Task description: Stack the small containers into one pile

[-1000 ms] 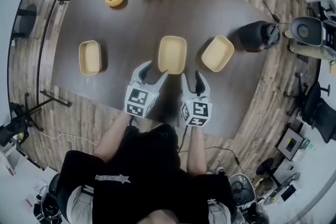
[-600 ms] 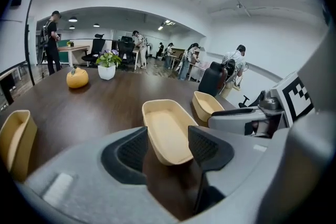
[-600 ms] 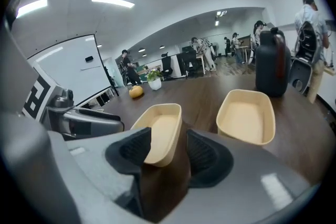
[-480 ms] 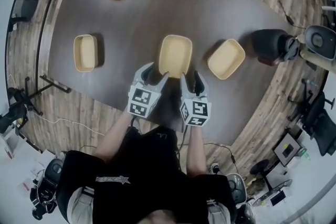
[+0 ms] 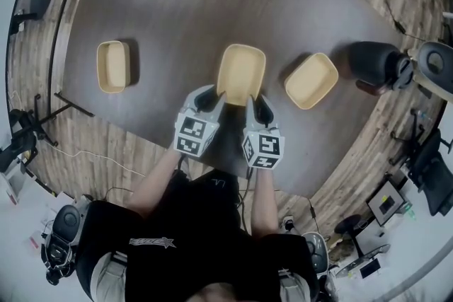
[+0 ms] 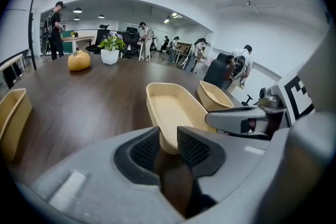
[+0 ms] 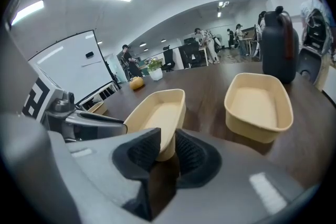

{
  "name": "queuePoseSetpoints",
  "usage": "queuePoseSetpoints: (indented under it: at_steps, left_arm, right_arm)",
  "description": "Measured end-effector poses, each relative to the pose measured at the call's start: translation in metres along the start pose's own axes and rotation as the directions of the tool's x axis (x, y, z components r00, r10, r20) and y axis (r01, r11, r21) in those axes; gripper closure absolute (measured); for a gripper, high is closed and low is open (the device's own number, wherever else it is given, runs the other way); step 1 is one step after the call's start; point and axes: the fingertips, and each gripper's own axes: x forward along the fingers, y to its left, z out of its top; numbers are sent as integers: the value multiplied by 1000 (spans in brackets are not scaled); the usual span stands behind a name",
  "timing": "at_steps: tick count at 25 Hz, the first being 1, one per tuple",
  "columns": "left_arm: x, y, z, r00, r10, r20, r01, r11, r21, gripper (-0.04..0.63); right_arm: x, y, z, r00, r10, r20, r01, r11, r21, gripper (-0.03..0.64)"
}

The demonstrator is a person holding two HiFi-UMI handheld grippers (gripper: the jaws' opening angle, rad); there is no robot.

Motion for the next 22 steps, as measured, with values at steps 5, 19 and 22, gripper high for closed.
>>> queuePoseSetpoints:
  at_steps: [5,19,22]
  left_arm:
    - [-5,2,11,999,41,11,-42,999,28,517]
    - [-74,23,54,978,137,160,-143,989,26,532]
    - [-94,36,59,967,168,190,-174,985,17,534]
  right_arm:
    - [-5,-3,7,1000,-13,13,13,1000,-11,554]
    - [-29,56,58,991,56,121,-43,994,-102,558]
    - [-30,78,67,987,82,135,-66,990,-121,558]
